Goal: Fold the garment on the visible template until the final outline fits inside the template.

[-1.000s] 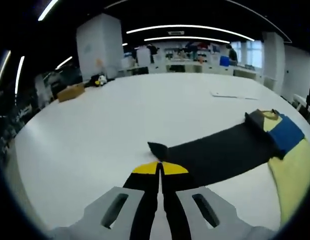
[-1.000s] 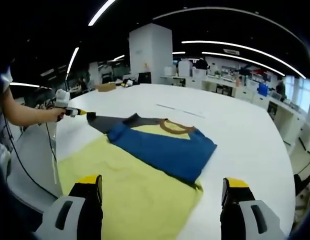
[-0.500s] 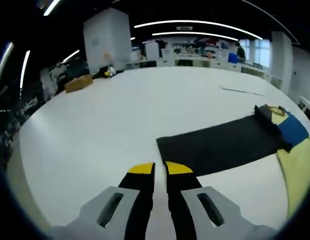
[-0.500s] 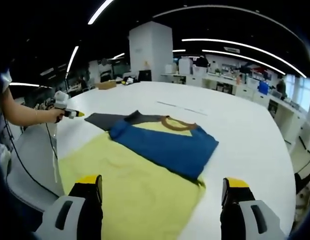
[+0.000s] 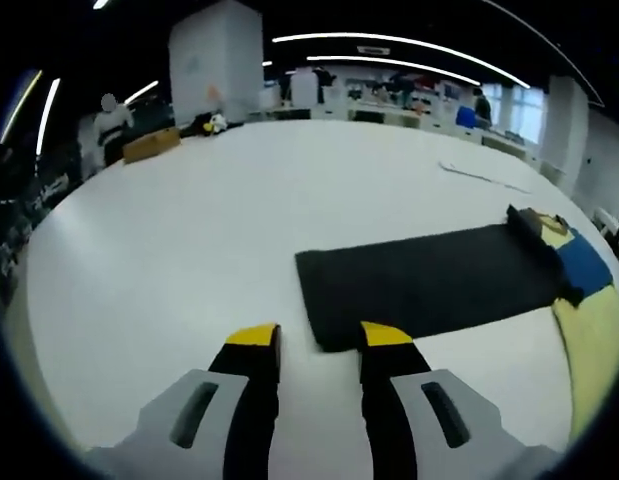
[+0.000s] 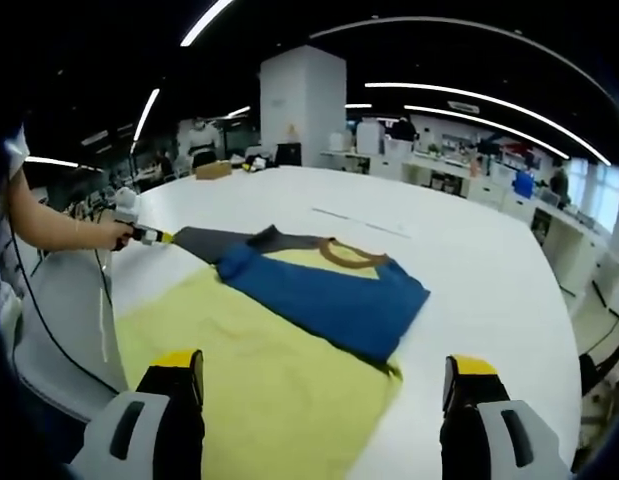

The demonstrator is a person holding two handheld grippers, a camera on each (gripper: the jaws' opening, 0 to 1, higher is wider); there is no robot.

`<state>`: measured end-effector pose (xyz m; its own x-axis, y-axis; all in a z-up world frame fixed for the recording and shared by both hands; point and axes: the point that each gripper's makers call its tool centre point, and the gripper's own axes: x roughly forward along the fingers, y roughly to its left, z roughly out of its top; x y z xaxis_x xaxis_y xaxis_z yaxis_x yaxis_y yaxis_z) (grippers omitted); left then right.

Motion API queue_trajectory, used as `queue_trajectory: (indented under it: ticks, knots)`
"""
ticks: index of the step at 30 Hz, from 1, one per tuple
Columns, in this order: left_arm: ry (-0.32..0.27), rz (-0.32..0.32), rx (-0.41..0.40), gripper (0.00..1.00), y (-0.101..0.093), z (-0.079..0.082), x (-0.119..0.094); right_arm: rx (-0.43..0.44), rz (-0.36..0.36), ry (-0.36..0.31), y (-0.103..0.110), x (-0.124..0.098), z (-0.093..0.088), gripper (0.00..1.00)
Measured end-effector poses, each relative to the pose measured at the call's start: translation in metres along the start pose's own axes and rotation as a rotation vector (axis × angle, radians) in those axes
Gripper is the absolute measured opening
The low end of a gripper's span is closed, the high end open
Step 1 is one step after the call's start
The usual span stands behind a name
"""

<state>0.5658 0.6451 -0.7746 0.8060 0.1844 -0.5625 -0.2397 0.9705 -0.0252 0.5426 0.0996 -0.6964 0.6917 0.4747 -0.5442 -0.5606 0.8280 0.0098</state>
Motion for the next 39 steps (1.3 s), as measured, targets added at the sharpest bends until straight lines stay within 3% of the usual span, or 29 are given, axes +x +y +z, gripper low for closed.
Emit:
queue_trajectory:
  ticks: [4,10,18,20,26,34,39]
  knots:
    - [-0.007,0.002,0.02,0.26,-0.001,0.001,0.0,-0.008,-0.007,0.015,0.0,-0.002,-0.004,0.99]
    - [-0.015,0.014,-0.065,0.14,-0.001,0.0,-0.003,-0.004,-0.008,0.014,0.002,-0.002,-0.008,0.99]
    - [0.015,0.047,-0.088,0.07,0.003,0.001,-0.001,-0.013,-0.032,0.018,0.0,0.0,-0.011,0.99]
    - [0.002,0.053,-0.115,0.01,0.003,0.002,0.0,-0.015,-0.032,0.018,0.001,0.0,-0.011,0.99]
    - [-0.043,0.031,-0.173,0.0,0.008,0.008,-0.002,-0.004,-0.023,0.025,0.006,0.0,-0.015,0.99]
    - [-0.109,0.061,-0.134,0.0,0.029,0.027,-0.004,-0.008,-0.023,0.015,0.008,-0.004,-0.014,0.99]
    - [-0.134,0.052,-0.105,0.0,0.031,0.036,-0.001,0.01,-0.024,0.02,0.007,-0.006,-0.016,0.99]
